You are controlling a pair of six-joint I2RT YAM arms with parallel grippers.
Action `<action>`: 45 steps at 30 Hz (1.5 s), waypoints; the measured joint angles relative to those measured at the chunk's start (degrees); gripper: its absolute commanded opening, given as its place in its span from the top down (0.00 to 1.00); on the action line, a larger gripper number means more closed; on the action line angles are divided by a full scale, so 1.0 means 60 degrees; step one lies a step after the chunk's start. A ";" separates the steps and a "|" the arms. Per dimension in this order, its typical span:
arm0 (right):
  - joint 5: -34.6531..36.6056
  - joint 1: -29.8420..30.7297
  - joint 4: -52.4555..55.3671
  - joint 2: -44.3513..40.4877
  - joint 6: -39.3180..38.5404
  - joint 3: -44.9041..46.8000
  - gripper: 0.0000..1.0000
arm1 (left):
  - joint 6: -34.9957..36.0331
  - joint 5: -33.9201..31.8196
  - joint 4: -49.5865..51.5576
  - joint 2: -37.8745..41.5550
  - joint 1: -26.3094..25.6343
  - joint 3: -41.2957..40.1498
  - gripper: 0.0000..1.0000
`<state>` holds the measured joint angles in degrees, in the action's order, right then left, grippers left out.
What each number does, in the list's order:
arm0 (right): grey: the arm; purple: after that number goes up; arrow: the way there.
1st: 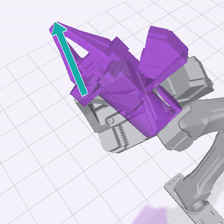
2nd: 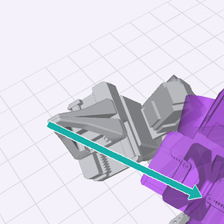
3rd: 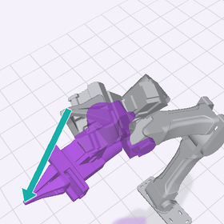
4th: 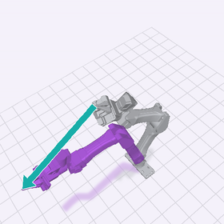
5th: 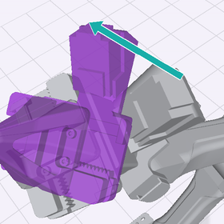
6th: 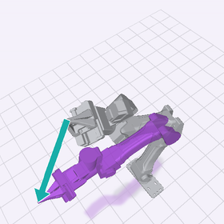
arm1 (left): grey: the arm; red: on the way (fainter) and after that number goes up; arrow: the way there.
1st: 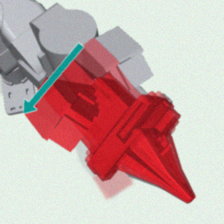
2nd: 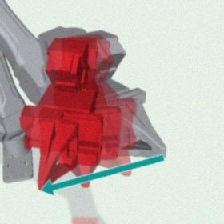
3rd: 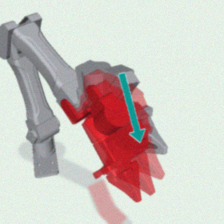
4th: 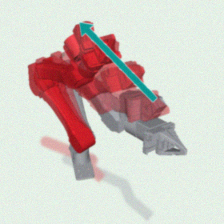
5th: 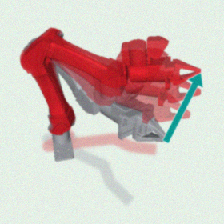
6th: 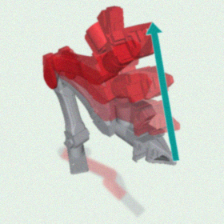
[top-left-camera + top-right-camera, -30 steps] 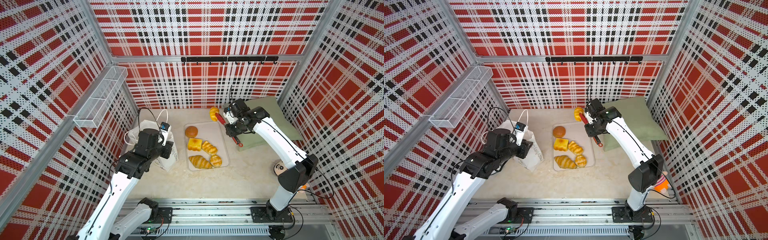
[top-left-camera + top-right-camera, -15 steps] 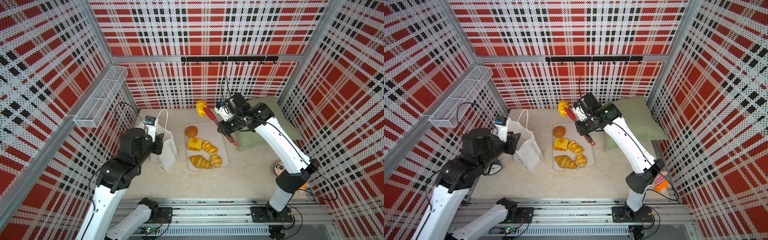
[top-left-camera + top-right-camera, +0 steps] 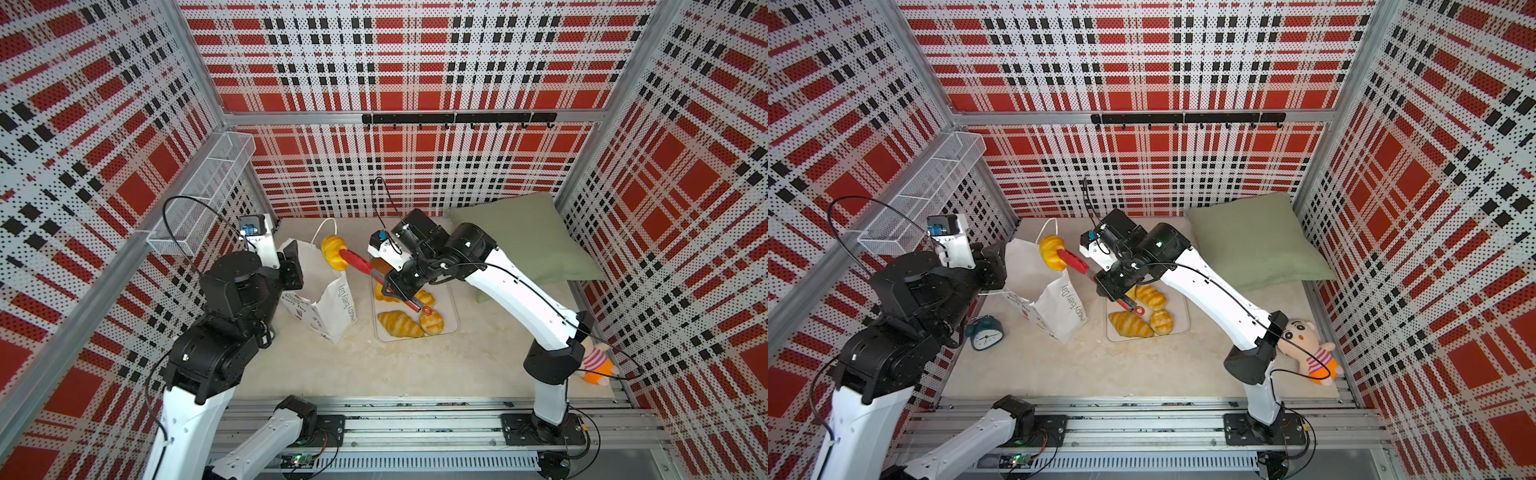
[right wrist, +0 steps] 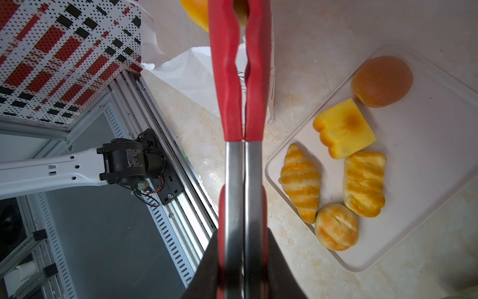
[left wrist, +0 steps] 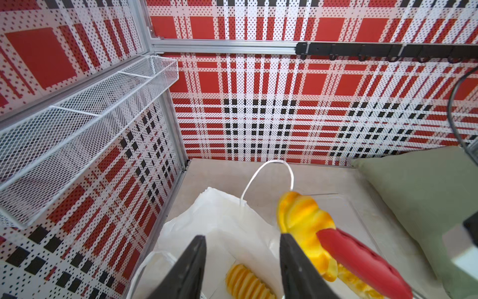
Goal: Pack bread into a paper bag
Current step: Place the fake bread in the paper bag.
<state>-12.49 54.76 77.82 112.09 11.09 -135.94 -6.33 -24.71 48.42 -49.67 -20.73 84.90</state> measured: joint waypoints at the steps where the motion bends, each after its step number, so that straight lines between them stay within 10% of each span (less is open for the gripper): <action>1: -0.0066 0.0062 0.0007 0.0211 0.0015 -0.0208 1.00 | -0.0069 -0.0080 -0.0062 0.0000 0.0000 0.0000 0.50; 15: -0.0459 0.0605 -0.0160 0.0882 0.0058 -0.0845 1.00 | -0.0372 -0.0335 -0.0295 0.0015 0.0291 0.0004 0.47; 18: -0.0466 0.0623 -0.0160 0.0907 0.0058 -0.0845 0.85 | -0.0368 -0.0066 -0.0324 -0.0033 0.0517 0.0004 0.45; 32: 0.0087 0.0619 -0.0149 0.1337 0.0051 -0.0841 0.68 | -0.1086 0.1056 0.1450 -0.1271 0.0969 0.0707 0.16; 34: 0.0138 0.0619 -0.0149 0.1337 0.0051 -0.0841 0.67 | -0.1239 0.1045 0.1745 -0.1228 0.0969 0.0707 0.00; 45: 0.0310 0.0619 -0.0586 0.1191 0.0142 -0.0739 0.61 | -0.1614 0.1045 0.2390 -0.0969 0.0969 0.0772 0.01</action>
<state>-10.63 58.48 74.30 119.24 11.94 -140.38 -16.01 -18.44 62.76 -55.48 -14.92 89.54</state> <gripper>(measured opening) 0.386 0.991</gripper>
